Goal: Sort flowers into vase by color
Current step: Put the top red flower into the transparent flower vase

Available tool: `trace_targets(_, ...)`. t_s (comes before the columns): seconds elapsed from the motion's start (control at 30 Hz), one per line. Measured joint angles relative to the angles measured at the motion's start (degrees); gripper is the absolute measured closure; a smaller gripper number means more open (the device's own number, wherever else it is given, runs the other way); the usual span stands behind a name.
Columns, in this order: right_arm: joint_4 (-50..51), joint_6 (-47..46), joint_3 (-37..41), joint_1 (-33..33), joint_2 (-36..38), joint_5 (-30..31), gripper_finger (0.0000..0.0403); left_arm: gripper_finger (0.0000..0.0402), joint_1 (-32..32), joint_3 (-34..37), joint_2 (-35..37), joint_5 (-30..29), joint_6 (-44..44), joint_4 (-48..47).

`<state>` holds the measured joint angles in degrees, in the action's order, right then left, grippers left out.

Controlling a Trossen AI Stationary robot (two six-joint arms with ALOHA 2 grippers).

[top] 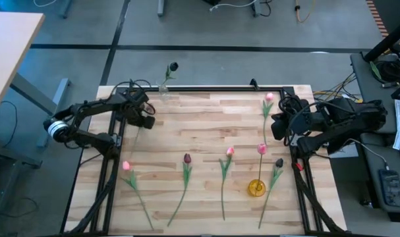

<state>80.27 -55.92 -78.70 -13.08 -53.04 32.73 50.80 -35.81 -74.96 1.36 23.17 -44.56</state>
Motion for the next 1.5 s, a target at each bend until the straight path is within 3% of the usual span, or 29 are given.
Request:
trace_targets(0.6,0.0,1.3,0.0,0.0,0.0,1.6,0.0394,0.04,-0.1,0.0,24.7,5.7,6.8,2.6)
trace_targets(0.73,0.0,1.3,0.0,0.0,0.0,1.9,0.0394,0.0401,-0.1,0.0,32.1,5.7,10.5,9.3)
trace_targets(0.93,0.0,1.9,0.0,0.0,0.0,1.9,0.0394,0.0401,-0.1,0.0,39.4,5.7,10.5,27.8)
trace_targets(1.17,-0.2,5.2,0.5,0.0,-0.1,1.9,0.0394,0.0402,-0.1,-0.1,38.9,5.3,7.5,44.9)
trace_targets(1.5,-0.5,6.6,1.9,0.0,0.0,1.9,0.0394,0.0401,-0.1,-1.2,31.5,5.1,0.3,62.1)
